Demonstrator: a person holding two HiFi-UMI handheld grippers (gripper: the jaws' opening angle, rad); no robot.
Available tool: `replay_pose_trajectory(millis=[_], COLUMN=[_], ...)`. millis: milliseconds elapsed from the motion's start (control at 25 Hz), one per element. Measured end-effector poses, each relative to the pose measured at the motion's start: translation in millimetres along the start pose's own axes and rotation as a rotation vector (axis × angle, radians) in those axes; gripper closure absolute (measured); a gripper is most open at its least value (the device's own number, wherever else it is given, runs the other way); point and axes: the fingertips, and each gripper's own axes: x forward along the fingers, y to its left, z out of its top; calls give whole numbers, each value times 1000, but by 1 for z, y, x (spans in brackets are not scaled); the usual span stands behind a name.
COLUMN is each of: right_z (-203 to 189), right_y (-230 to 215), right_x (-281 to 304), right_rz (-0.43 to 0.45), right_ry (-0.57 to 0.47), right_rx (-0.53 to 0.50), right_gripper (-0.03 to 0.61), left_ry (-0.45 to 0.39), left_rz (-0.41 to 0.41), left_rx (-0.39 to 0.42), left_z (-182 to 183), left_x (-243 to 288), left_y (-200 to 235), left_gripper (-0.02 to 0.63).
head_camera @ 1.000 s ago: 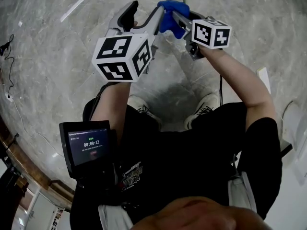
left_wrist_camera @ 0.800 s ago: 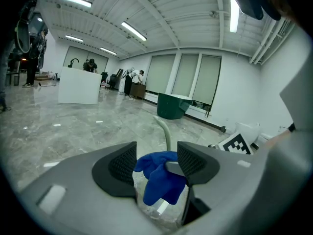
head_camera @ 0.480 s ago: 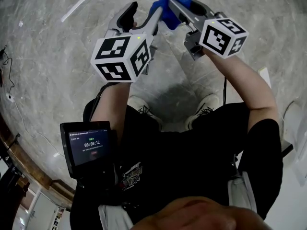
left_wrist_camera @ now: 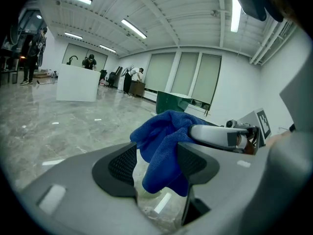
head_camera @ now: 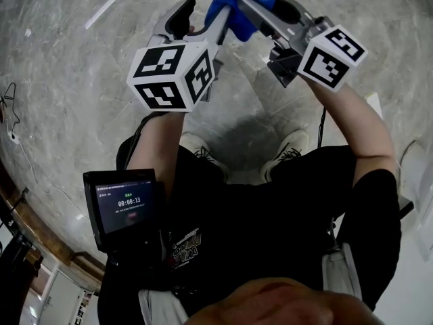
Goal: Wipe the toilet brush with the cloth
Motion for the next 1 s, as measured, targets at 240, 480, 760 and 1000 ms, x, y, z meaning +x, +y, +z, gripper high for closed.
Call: replay_pose_trajectory(millis=[240, 480, 760, 1000], right_z=[-24, -38, -13, -118], right_y=[-5, -22, -121, -192], right_x=[-37, -90, -99, -77], right_rz=[101, 226, -12, -430], right_ry=[147, 297, 111, 337], right_rx=[-2, 109, 226, 134], right_gripper=[492, 494, 494, 494], left_ry=[101, 190, 183, 167], left_rz=[-76, -240, -191, -138], left_rx=[133, 273, 169, 83], left_z=[-20, -46, -41, -35], left_x=[9, 13, 13, 13], left_y=[-26, -70, -45, -25], left_gripper=[316, 318, 341, 350])
